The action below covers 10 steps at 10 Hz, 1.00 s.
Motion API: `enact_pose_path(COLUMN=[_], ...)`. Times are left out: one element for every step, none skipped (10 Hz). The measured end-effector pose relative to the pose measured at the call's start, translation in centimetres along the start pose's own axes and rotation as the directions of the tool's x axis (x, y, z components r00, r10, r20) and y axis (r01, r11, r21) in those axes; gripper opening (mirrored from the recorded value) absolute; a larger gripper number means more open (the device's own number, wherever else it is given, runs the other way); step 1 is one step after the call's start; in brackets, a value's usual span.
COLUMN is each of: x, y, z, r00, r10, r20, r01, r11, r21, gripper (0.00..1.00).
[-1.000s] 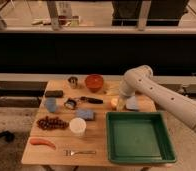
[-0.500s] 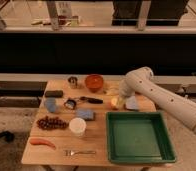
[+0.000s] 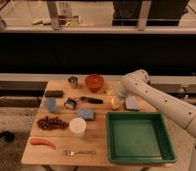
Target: Place apple in tray
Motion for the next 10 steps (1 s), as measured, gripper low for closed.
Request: enact_pose_path(x=[0.0,0.1,0.3,0.6,1.1,1.7,2.4,3.0,3.2,3.1], y=[0.1,0.4,0.6,0.8,0.9,1.1,1.2,1.4,1.6,1.8], z=[0.6,1.6,2.1,2.6,3.1,3.4,3.5,3.6,3.7,3.9], r00=[1.000,1.000,1.000,1.000,0.999,0.999,0.998,0.997,0.997,0.997], r10=[0.006,0.015,0.021,0.028,0.036,0.046,0.058,0.067,0.070,0.069], r20=[0.001,0.001,-0.001,-0.005,-0.014,-0.023,-0.030,-0.035,-0.037,-0.034], r01=[-0.006,-0.015,-0.021,-0.028,-0.037,-0.048,-0.060,-0.070,-0.073,-0.072], r11=[1.000,1.000,0.999,0.998,0.997,0.996,0.995,0.993,0.992,0.992], r21=[-0.009,-0.027,-0.038,-0.050,-0.063,-0.075,-0.082,-0.091,-0.098,-0.106], gripper=[0.80,0.80,0.80,0.80,0.80,0.80,0.80,0.80,0.80,0.78])
